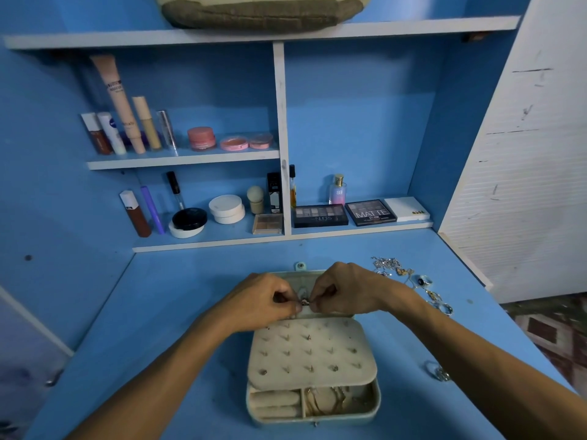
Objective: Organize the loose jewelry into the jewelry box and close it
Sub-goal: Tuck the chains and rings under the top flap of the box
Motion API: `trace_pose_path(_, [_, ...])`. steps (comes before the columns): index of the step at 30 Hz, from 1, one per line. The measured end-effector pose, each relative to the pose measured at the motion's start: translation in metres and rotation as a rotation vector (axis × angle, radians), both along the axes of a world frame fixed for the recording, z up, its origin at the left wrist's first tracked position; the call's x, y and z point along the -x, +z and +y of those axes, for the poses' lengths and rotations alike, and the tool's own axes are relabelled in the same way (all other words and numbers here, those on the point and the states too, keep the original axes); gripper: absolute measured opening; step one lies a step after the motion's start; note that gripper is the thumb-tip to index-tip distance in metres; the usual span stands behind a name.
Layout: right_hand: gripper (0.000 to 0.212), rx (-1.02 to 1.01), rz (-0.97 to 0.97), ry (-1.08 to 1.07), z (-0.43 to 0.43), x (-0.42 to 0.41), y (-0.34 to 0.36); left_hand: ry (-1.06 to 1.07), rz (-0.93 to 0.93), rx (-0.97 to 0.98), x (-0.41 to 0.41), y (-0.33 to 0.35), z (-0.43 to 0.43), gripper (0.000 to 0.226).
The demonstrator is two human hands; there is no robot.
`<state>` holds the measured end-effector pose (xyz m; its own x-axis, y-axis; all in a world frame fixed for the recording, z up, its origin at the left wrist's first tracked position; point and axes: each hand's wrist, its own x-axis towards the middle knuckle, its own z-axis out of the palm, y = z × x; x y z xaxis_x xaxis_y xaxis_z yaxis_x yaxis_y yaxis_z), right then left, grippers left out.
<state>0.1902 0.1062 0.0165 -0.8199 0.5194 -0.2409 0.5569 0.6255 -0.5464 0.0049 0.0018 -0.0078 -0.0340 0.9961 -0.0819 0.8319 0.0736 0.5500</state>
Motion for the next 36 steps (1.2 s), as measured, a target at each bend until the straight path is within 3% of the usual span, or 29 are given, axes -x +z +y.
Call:
trace_pose_path(6, [0.017, 0.048, 0.069, -0.025, 0.004, -0.005, -0.002, 0.016, -0.091, -0.005, 0.001, -0.001, -0.003, 0.014])
trace_pose_path(13, [0.025, 0.095, 0.012, 0.008, 0.005, -0.002, -0.001, -0.042, -0.188, -0.022, 0.005, 0.0, -0.004, 0.007])
trace_pose_path(20, [0.017, 0.18, 0.074, 0.033, 0.009, -0.005, -0.003, -0.042, -0.158, 0.001, 0.009, -0.002, -0.003, 0.011])
trace_pose_path(24, [0.011, 0.101, 0.088, 0.002, 0.008, -0.002, -0.008, -0.03, -0.125, 0.003, 0.006, -0.004, -0.004, 0.012])
trace_pose_path(27, [0.02, 0.071, 0.079, -0.066, 0.008, -0.001, -0.006, -0.033, -0.144, 0.002, 0.008, -0.003, -0.004, 0.013])
trace_pose_path(29, [0.023, 0.022, 0.021, -0.092, 0.008, 0.001, -0.006, -0.044, -0.148, -0.005, 0.008, -0.002, -0.005, 0.013])
trace_pose_path(33, [0.01, -0.131, -0.143, -0.02, 0.003, 0.012, -0.001, -0.035, -0.173, -0.024, 0.008, -0.001, -0.006, 0.012])
trace_pose_path(36, [0.008, -0.109, -0.052, -0.098, 0.008, 0.014, -0.001, -0.037, -0.166, -0.049, 0.006, -0.001, -0.006, 0.012])
